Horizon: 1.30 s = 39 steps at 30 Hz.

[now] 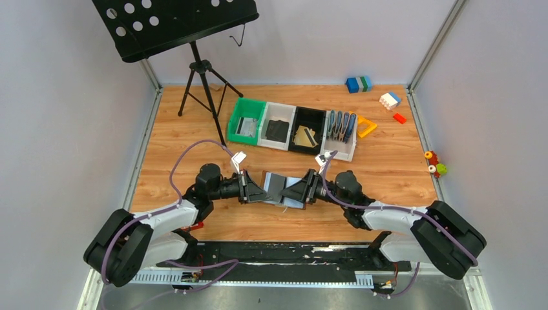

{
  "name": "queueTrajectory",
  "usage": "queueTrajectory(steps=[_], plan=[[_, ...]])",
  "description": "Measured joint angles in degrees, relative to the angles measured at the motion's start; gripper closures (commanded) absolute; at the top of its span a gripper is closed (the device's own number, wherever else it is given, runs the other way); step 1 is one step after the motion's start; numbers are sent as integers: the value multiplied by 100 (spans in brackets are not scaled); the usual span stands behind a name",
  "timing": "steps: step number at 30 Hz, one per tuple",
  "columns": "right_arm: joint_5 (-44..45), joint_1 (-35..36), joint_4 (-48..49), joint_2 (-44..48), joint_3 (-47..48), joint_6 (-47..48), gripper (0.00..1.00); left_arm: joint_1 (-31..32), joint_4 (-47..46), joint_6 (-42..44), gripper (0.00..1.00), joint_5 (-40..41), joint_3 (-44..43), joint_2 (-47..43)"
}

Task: Take the credit cards out of the card holder
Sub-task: Remove the credit card from the card holder.

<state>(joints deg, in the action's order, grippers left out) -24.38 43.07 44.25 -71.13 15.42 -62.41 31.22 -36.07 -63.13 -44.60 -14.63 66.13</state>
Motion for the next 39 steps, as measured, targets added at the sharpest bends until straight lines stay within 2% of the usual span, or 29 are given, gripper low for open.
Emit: queueTrajectory(steps=[4,8,12,17,23,30,34,39], plan=[[-83,-94,546,131,-256,-302,64,2,-247,-195,100,-116,72,-157],[-197,-129,931,293,-352,-483,63,35,-935,-632,100,-210,262,-192],[-275,-184,1067,422,-352,-549,63,170,-1384,-868,100,-144,269,-192],[-271,-208,1069,629,-382,-566,57,269,-1547,-935,100,-28,269,-195],[-214,-197,870,1091,-407,-540,68,339,-1602,-981,100,4,249,-321],[-295,-210,887,1078,-402,-542,71,361,-1676,-1027,100,-46,221,-321],[-345,-245,977,885,-385,-546,68,369,-1786,-1099,100,-52,221,-232],[-378,-284,894,525,-256,-542,80,393,-1904,-1145,100,-9,221,-63]])
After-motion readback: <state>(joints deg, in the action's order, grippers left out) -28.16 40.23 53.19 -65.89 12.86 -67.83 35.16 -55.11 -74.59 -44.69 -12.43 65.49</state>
